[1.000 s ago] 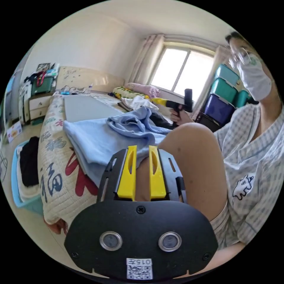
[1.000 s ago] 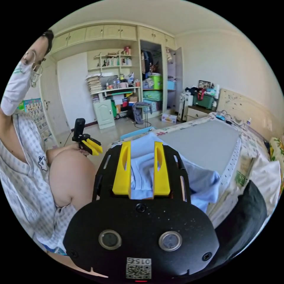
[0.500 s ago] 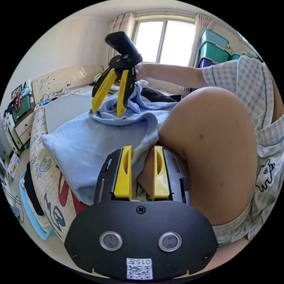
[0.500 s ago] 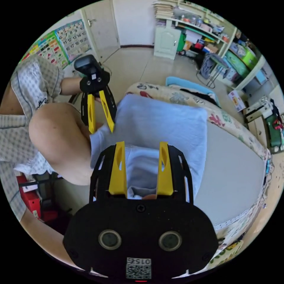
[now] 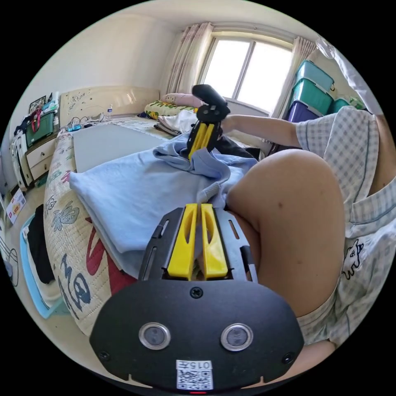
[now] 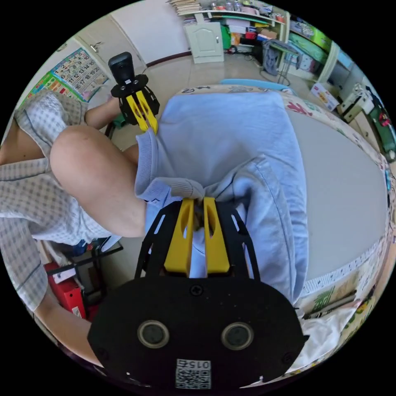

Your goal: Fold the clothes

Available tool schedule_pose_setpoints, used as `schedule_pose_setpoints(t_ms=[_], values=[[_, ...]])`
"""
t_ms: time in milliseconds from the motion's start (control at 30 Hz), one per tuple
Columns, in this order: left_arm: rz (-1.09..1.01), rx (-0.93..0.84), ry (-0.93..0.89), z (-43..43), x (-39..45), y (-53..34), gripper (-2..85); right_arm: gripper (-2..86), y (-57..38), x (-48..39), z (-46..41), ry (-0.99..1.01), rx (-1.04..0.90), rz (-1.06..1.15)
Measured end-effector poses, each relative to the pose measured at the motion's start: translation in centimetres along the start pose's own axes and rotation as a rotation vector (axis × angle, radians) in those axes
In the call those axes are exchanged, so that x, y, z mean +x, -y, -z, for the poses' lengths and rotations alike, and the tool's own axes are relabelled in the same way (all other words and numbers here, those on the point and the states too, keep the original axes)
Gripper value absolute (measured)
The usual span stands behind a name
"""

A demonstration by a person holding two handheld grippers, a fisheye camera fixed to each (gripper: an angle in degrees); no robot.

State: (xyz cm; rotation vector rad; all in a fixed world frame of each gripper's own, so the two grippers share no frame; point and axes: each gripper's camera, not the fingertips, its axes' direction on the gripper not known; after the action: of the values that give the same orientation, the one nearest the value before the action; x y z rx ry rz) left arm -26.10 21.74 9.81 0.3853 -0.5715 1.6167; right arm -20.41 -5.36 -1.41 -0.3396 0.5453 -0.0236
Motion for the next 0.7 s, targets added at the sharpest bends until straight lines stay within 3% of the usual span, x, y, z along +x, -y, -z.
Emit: schedule_pose_setpoints(t_ms=[133, 233, 333, 400, 467, 567, 700], values=[[0.018, 0.043, 0.08, 1.6, -2.5, 2.3, 0.0, 4.1, -5.6, -2.1, 3.9, -0.156, 0.135, -0.141], [0.027, 0.136, 0.227, 5.0, -8.3, 8.7, 0.1, 3.9, -9.6, -0.7, 9.9, -0.337, 0.266, -0.328], [0.175, 0.36, 0.262, 8.9, -18.2, 21.7, 0.5, 3.9, -10.4, 5.4, 17.8, -0.578, 0.456, -0.581], [0.297, 0.488, 0.437, 8.7, -24.1, 31.3, 1.9, 4.9, -10.9, 11.4, 22.1, -0.691, 0.616, -0.827], [0.431, 0.493, 0.508, 7.7, -26.7, 34.8, 3.5, 6.4, -12.8, 13.3, 23.3, -0.679, 0.723, -0.965], [0.271, 0.513, 0.323, 6.8, -25.5, 33.9, 5.5, 7.0, -15.6, 11.0, 20.5, -0.509, 0.795, -0.822], [0.085, 0.242, 0.162, 2.6, -22.1, 23.9, 6.0, 8.4, -19.6, 3.3, 7.7, -0.314, 0.6, -0.632]])
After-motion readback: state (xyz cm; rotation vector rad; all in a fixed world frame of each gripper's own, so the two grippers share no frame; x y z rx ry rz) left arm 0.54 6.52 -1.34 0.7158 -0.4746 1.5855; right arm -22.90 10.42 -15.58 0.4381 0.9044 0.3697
